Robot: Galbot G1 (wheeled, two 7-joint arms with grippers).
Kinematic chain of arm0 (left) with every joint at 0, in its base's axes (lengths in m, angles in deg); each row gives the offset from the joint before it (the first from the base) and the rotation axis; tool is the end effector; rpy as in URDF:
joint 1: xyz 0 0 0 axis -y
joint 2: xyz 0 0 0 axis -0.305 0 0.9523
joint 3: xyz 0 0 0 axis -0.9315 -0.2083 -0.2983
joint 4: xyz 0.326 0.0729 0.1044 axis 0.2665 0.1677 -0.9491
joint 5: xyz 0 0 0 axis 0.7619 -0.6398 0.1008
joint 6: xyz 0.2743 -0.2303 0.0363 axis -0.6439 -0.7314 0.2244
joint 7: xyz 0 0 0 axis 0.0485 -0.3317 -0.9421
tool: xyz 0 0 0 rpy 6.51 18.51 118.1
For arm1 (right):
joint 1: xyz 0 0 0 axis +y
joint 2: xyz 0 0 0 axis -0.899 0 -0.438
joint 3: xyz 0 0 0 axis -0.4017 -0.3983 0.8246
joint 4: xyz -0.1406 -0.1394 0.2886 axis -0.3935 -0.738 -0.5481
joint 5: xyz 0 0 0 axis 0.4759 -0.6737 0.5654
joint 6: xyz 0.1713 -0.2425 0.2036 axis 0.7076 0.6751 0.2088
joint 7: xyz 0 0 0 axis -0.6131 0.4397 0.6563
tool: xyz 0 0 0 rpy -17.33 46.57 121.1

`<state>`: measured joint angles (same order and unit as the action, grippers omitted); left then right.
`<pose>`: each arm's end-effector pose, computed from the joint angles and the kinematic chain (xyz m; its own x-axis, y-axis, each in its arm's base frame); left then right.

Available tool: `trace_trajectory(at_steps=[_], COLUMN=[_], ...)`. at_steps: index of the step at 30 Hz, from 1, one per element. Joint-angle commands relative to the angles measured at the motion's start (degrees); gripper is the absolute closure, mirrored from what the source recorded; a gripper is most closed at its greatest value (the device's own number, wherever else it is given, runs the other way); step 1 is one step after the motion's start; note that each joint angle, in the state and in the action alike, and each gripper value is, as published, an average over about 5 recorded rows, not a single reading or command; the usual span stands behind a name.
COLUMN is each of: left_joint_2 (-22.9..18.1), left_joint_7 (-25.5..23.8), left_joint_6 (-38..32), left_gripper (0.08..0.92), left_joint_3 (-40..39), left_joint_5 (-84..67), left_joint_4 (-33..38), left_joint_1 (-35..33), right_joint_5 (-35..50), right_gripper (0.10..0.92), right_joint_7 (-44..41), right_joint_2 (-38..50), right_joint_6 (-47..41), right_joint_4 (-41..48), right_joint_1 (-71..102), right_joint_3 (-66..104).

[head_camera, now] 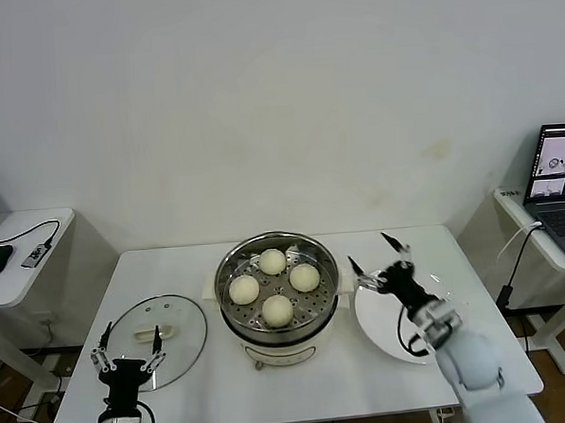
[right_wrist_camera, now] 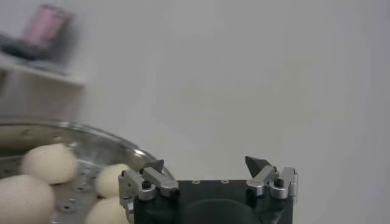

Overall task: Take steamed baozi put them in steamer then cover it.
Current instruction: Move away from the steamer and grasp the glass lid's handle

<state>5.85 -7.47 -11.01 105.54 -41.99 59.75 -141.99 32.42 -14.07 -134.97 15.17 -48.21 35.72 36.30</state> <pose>0.1656 0.0965 -0.3454 -0.9855 -0.1698 0.0017 -0.1352 0.7904 0.5974 0.3021 -0.0930 -0.2929 -0.9403 -0.3360 -0.0536 -0.3068 0.9054 -0.2934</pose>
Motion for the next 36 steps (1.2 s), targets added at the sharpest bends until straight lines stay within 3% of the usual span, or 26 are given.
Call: trace_trajectory(at_steps=[1,12,23,36], left_joint_2=[3.55,5.47,8.27,8.81], left_joint_7=[0.96,-3.77,-7.57,-9.2], left_joint_6=[-1.89,-3.95,-2.04,-0.5], left_gripper=[0.177,0.177,0.177,0.177], left_joint_3=[4.89,4.79,1.29,-1.07], left_joint_5=[26.76,41.43,42.23,43.68], left_joint_4=[-6.7,-9.14,-20.49,-25.36], left_joint_1=[-1.95,-1.6,8.54,17.05], right_joint_5=[-3.64,-2.43,-1.75,-1.07], right_gripper=[0.203,0.203,0.203,0.203], right_joint_7=[4.17,7.04,7.74,7.68], right_joint_2=[-11.21,-11.06,-11.53,-12.46], right_joint_6=[1.23,0.77,0.72,0.33], right_joint_4=[-2.72,-0.36,0.25,-0.19], right_joint_1=[13.25,14.15,14.42,15.42], right_joint_3=[18.16,20.35,19.87,18.79])
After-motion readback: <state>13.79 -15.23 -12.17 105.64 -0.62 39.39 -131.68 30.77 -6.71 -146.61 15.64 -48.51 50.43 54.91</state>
